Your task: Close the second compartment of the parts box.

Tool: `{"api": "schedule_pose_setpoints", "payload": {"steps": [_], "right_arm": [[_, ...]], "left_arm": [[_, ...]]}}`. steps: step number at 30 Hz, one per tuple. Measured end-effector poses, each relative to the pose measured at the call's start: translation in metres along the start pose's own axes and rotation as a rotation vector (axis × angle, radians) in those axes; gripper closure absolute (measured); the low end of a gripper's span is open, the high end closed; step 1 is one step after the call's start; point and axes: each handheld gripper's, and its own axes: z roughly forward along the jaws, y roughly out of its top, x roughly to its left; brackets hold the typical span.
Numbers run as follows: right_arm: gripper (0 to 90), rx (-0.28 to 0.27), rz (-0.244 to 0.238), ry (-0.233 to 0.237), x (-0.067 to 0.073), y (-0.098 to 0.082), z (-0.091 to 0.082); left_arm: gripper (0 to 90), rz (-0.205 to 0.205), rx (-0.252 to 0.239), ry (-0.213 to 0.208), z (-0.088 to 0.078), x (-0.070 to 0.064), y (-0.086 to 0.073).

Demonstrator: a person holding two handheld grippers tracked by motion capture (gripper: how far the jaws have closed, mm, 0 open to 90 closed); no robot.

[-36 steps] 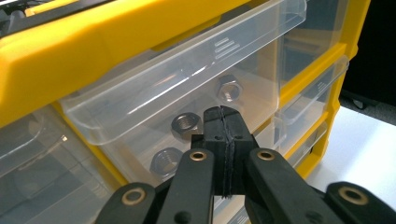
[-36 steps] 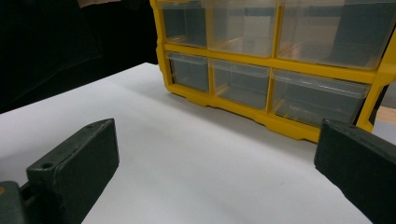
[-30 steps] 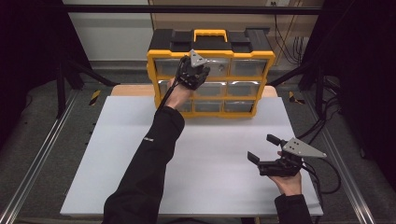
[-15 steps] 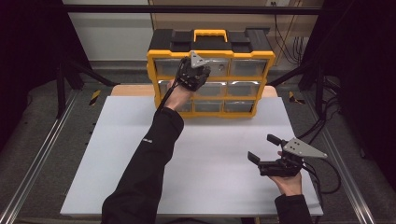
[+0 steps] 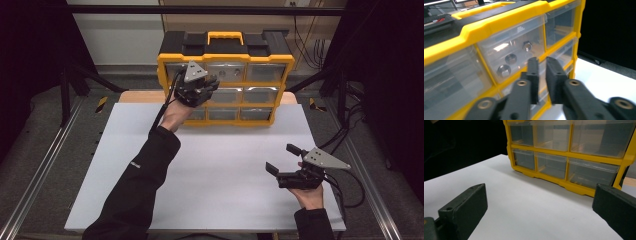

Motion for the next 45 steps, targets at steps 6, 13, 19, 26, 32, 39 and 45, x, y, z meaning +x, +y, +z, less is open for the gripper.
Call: {"api": "schedule_pose_setpoints", "payload": {"steps": [6,13,19,26,32,39,45], "right_arm": [[0.4,0.005,0.007,0.004,0.001,-0.001,0.002],[0.4,-0.001,0.007,0.006,0.0,-0.001,0.001],[0.3,0.008,0.011,0.002,0.001,0.0,0.002],[0.3,0.003,0.013,0.001,0.0,0.0,0.001],[0.2,0.004,0.014,-0.001,0.0,0.0,0.001],[0.2,0.004,0.009,-0.003,0.0,0.0,0.001],[0.2,0.002,0.008,0.001,0.0,0.0,0.0]], "left_arm": [[45.8,-0.013,-0.01,-0.038,-0.025,0.004,-0.015],[19.5,-0.005,-0.003,-0.07,-0.052,0.007,-0.029],[13.7,0.004,-0.035,-0.107,-0.081,0.005,-0.049],[10.8,-0.009,-0.052,-0.11,-0.104,0.002,-0.077],[9.1,-0.016,-0.049,-0.096,-0.122,0.002,-0.101],[7.5,-0.044,-0.046,-0.077,-0.137,0.0,-0.134],[5.6,-0.075,-0.037,-0.069,-0.146,0.001,-0.156]]}}
